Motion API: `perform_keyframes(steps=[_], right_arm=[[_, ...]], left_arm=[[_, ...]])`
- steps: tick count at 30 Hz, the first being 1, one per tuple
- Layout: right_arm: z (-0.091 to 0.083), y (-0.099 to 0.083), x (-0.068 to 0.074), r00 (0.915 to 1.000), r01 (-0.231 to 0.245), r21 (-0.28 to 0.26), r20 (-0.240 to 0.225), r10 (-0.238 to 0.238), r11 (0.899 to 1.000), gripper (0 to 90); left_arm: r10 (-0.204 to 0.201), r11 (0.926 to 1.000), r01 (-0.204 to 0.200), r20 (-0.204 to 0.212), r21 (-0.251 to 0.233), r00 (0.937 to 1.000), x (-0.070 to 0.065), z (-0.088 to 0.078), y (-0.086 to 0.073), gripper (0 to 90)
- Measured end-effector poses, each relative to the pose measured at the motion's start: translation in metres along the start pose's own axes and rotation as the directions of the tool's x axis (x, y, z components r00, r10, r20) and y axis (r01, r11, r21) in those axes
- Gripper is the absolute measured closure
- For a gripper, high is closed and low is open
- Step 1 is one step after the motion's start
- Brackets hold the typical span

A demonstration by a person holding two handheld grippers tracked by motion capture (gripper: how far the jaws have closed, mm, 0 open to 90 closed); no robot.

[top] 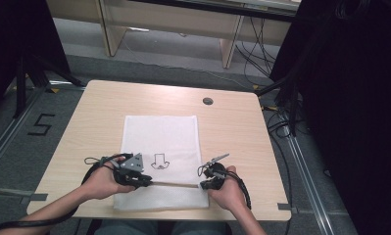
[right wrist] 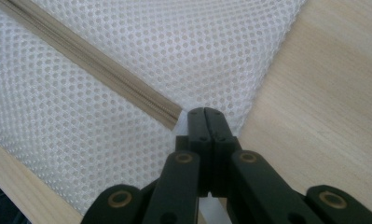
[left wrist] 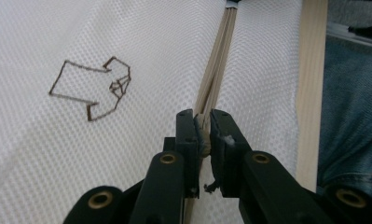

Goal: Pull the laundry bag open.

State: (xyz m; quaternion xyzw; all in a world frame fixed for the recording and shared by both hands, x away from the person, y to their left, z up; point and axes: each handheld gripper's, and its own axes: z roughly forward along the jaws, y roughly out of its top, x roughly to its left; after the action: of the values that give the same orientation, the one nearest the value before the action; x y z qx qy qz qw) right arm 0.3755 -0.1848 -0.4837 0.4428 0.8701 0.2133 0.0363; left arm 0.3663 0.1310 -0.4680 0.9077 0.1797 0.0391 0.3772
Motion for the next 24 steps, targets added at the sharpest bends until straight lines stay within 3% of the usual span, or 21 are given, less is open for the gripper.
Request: perform_keyframes(steps=[1,4,6,10,12,13,15,16,17,18,19,20,21,23,24], right_arm=[[0.0,0.0,-0.001,0.9999,0.013,-0.004,-0.003,-0.013,1.0,90.0],[0.0,0.0,0.001,1.0,-0.006,0.004,-0.001,0.006,1.0,90.0],[0.001,0.0,-0.002,0.9995,0.032,-0.007,-0.002,-0.032,0.999,90.0],[-0.002,-0.001,0.002,0.9999,-0.015,0.016,0.004,0.014,1.0,90.0],[-0.001,-0.002,0.001,0.9999,0.014,-0.004,-0.001,-0.014,1.0,90.0],[-0.002,-0.002,0.003,1.0,-0.005,0.01,-0.004,0.005,1.0,90.0],[-0.001,-0.002,0.002,1.0,-0.002,0.016,-0.002,0.002,1.0,90.0],[-0.001,-0.002,0.002,1.0,0.004,0.014,0.001,-0.004,1.0,90.0],[-0.001,-0.002,0.003,1.0,0.003,0.015,0.007,-0.003,1.0,90.0],[-0.001,-0.002,0.003,0.9999,0.005,0.015,0.01,-0.005,1.0,90.0],[-0.002,-0.002,0.004,0.9999,-0.006,0.023,0.013,0.005,1.0,90.0],[-0.001,-0.002,0.002,0.9999,0.015,0.009,0.004,-0.016,1.0,90.0],[-0.002,-0.002,0.003,1.0,-0.001,0.019,0.003,0.001,1.0,90.0],[-0.002,-0.002,0.003,1.0,0.001,0.018,0.002,-0.001,1.0,90.0],[-0.001,-0.002,0.003,1.0,0.002,0.017,0.005,-0.002,1.0,90.0]], left_arm=[[-0.001,1.0,0.001,-0.004,0.003,1.0,0.001,-0.002,-0.003,82.0],[-0.025,0.9996,0.025,-0.001,-0.011,0.9997,0.0,-0.003,-0.009,82.0],[-0.02,0.9998,0.02,0.003,-0.006,0.9998,0.001,-0.003,-0.011,82.0],[-0.03,0.9994,0.03,0.009,-0.016,0.9995,0.0,-0.003,-0.012,82.0],[-0.011,0.9998,0.012,0.007,-0.019,0.9999,0.001,-0.005,-0.011,82.0],[-0.011,0.9998,0.012,0.01,-0.018,0.9999,0.001,-0.005,-0.011,82.0],[-0.038,0.9991,0.038,0.005,-0.021,0.9993,0.0,-0.006,-0.012,82.0],[-0.015,0.9999,0.015,-0.004,-0.003,0.9999,0.001,-0.007,-0.013,82.0],[-0.04,0.999,0.04,0.007,-0.018,0.9992,0.001,-0.008,-0.015,82.0],[-0.027,0.9996,0.027,0.002,-0.012,0.9996,0.002,-0.009,-0.017,82.0],[-0.039,0.9991,0.039,-0.002,-0.014,0.9992,0.002,-0.01,-0.019,82.0],[-0.05,0.9985,0.05,0.004,-0.021,0.9987,0.003,-0.011,-0.021,82.0],[-0.063,0.9977,0.063,0.008,-0.023,0.998,0.003,-0.011,-0.022,82.0],[-0.044,0.9989,0.044,0.001,-0.016,0.999,0.004,-0.014,-0.025,82.0],[-0.06,0.9981,0.06,-0.007,-0.013,0.9982,0.004,-0.015,-0.026,82.0]])
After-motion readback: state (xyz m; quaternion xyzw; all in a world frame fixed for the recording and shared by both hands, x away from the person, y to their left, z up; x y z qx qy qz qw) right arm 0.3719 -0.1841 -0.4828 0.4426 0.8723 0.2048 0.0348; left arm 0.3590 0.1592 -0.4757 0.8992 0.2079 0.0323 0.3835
